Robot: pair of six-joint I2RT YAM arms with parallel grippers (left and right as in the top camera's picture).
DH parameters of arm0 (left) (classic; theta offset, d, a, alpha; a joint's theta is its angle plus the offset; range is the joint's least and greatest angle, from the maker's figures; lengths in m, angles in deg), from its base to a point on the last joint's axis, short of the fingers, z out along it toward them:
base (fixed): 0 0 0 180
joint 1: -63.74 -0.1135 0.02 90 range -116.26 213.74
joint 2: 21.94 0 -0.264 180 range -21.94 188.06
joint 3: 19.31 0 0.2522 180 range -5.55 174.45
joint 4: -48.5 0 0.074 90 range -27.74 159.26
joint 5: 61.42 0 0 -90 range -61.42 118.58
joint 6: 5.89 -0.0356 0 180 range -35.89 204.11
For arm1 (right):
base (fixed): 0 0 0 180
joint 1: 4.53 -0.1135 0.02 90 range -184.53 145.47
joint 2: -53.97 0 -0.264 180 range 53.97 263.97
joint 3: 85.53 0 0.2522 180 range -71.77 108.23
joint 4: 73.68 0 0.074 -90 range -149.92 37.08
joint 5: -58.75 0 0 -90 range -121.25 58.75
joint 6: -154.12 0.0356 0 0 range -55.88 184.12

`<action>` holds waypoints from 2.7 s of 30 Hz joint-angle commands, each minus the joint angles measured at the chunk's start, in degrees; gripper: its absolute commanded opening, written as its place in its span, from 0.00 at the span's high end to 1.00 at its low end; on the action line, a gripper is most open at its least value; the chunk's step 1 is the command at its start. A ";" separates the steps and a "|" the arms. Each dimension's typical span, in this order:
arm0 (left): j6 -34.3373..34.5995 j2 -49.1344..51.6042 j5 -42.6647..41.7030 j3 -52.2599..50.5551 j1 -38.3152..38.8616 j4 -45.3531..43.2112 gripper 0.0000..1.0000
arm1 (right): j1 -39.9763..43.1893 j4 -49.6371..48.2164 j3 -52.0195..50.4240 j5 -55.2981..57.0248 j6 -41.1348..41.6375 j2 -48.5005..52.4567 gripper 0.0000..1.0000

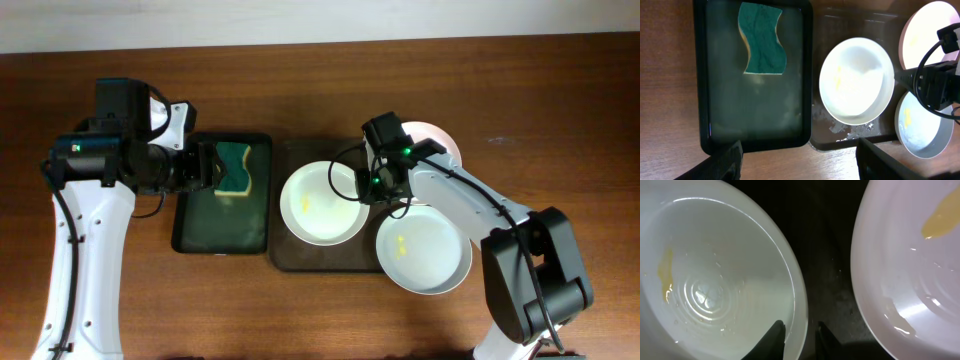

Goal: Clean dirty plates on tray and stack at the side
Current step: 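Move left gripper to the sponge and right gripper to the front-left plate, then lower left gripper onto the green sponge and grip the plate rim with right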

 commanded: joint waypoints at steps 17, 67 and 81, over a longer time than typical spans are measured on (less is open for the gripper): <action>-0.68 0.31 -0.42 0.46 0.17 0.13 0.27 | -1.31 -5.42 -3.72 1.38 1.01 3.52 0.84; 10.56 5.90 13.66 0.46 3.91 -4.52 0.24 | -1.09 0.59 0.15 3.52 3.82 1.11 0.96; 11.74 21.46 16.15 0.46 7.28 -16.90 0.09 | -1.09 0.52 0.15 4.59 4.00 1.11 0.96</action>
